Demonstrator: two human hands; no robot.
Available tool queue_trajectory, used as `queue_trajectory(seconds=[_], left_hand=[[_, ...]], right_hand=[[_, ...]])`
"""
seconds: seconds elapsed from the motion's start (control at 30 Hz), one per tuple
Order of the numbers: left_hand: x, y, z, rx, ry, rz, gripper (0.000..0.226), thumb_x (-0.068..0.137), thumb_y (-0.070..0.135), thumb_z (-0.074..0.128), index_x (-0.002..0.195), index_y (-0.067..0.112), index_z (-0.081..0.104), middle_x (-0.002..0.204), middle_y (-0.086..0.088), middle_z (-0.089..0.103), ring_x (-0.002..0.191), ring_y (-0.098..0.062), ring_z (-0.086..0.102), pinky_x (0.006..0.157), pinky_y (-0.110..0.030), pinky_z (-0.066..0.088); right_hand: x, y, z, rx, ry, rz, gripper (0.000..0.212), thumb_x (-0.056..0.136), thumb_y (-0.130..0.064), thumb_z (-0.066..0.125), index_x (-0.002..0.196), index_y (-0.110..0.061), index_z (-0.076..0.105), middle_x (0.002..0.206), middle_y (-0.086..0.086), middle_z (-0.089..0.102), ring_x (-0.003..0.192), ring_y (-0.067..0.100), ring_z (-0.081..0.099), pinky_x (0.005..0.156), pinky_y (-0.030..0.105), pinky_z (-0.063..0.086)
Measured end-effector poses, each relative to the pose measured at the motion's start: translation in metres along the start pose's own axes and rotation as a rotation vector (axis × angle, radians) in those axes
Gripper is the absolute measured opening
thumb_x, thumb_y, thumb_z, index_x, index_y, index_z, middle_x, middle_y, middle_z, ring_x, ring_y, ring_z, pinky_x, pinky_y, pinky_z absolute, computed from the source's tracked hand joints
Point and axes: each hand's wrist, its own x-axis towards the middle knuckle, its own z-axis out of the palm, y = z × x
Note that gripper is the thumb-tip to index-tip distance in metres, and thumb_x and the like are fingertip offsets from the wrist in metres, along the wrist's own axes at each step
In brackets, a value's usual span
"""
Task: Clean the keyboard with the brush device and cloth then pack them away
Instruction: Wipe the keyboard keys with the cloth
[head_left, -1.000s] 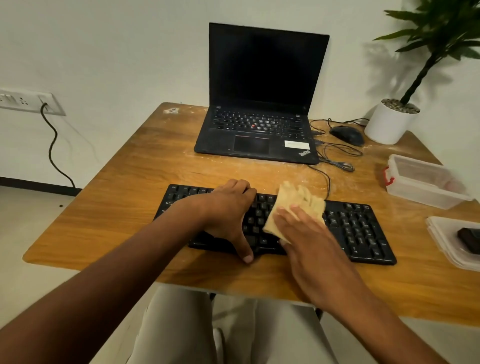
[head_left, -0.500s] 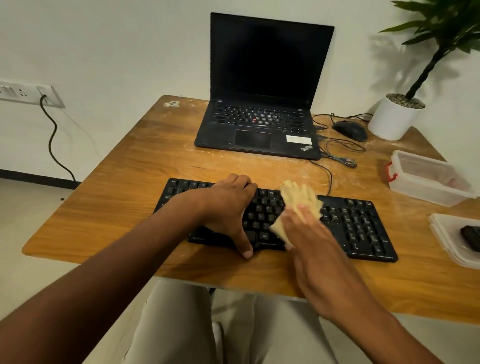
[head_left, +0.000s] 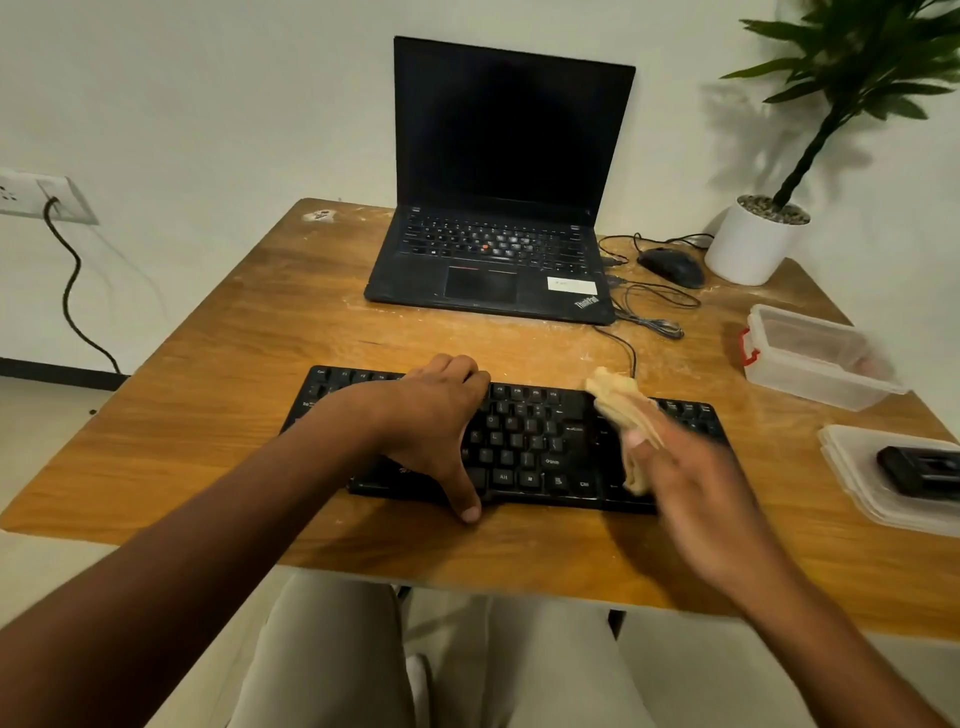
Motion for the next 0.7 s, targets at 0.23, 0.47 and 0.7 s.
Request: queue_trajectory(seconds=[0.23, 0.47, 0.7], left_hand=[[0.014, 0.029, -0.002, 0.042, 0.025, 0.091, 0.142, 0.062, 0.072, 0.086, 0.165, 0.016, 0.006, 0.164, 0.002, 0.013, 0.152, -0.024, 0.012, 0.128, -0.046, 0.023], [0.023, 0.038, 0.003, 0.097, 0.056, 0.088, 0.134, 0.064, 0.069, 0.087, 0.163, 0.015, 0.013, 0.157, 0.001, 0.018, 0.147, -0.023, 0.016, 0.125, -0.042, 0.023], [0.024, 0.036, 0.003, 0.097, 0.055, 0.097, 0.135, 0.064, 0.070, 0.086, 0.163, 0.016, 0.012, 0.158, 0.001, 0.016, 0.148, -0.022, 0.013, 0.125, -0.042, 0.024]], right_hand=[[0.031, 0.010, -0.022, -0.316, 0.085, 0.056, 0.045, 0.109, -0.025, 0.045, 0.155, -0.020, 0.043, 0.163, 0.005, 0.039, 0.154, 0.018, 0.025, 0.124, 0.036, 0.023], [0.053, -0.003, 0.037, -0.612, -0.082, -0.064, 0.049, 0.112, -0.027, 0.031, 0.156, -0.006, 0.037, 0.166, 0.008, 0.033, 0.159, 0.022, 0.009, 0.126, 0.032, -0.001], [0.046, 0.010, 0.017, -0.658, -0.058, -0.021, 0.049, 0.110, -0.030, 0.035, 0.157, -0.015, 0.038, 0.167, 0.001, 0.032, 0.159, 0.018, 0.009, 0.124, 0.031, 0.012]])
